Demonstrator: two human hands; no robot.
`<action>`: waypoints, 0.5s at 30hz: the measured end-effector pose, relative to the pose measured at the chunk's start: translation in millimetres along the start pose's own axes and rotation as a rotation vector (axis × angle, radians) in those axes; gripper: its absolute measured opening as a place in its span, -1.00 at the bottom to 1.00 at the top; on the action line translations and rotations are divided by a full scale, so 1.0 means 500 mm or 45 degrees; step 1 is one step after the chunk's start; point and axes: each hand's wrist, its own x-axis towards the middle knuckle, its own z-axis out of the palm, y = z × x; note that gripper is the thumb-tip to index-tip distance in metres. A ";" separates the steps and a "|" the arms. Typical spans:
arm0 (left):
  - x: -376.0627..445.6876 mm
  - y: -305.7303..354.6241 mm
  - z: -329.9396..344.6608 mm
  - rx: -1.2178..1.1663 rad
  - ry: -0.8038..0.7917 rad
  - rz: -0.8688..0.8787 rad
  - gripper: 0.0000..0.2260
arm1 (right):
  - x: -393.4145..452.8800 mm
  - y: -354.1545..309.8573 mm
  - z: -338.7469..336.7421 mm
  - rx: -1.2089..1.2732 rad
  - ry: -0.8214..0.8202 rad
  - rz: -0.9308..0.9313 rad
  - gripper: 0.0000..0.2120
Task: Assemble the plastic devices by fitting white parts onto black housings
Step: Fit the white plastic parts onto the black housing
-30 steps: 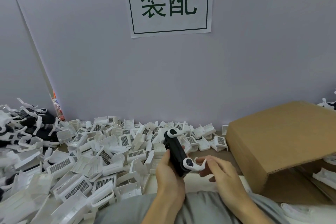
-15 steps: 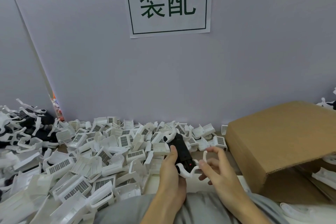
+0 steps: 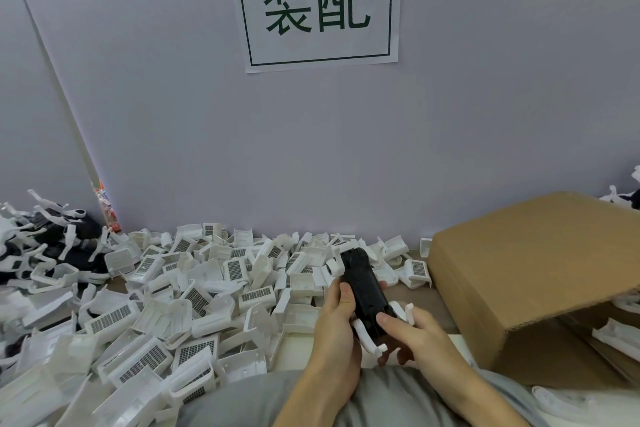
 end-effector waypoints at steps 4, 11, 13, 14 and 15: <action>0.003 -0.001 -0.005 -0.011 0.020 -0.013 -0.69 | -0.001 0.000 0.000 -0.083 -0.057 -0.002 -0.88; 0.005 0.000 -0.004 -0.022 0.059 -0.012 -0.68 | 0.004 0.002 0.000 -0.022 -0.061 -0.014 -0.84; 0.006 0.001 -0.006 -0.044 0.058 -0.009 -0.68 | 0.002 0.000 0.001 -0.006 -0.062 -0.008 -0.78; 0.007 0.000 -0.006 -0.035 0.052 -0.006 -0.68 | 0.002 0.000 0.001 -0.009 -0.064 -0.004 -0.78; 0.006 -0.002 -0.007 -0.017 0.043 -0.001 -0.69 | 0.002 0.001 0.001 -0.010 -0.064 -0.001 -0.80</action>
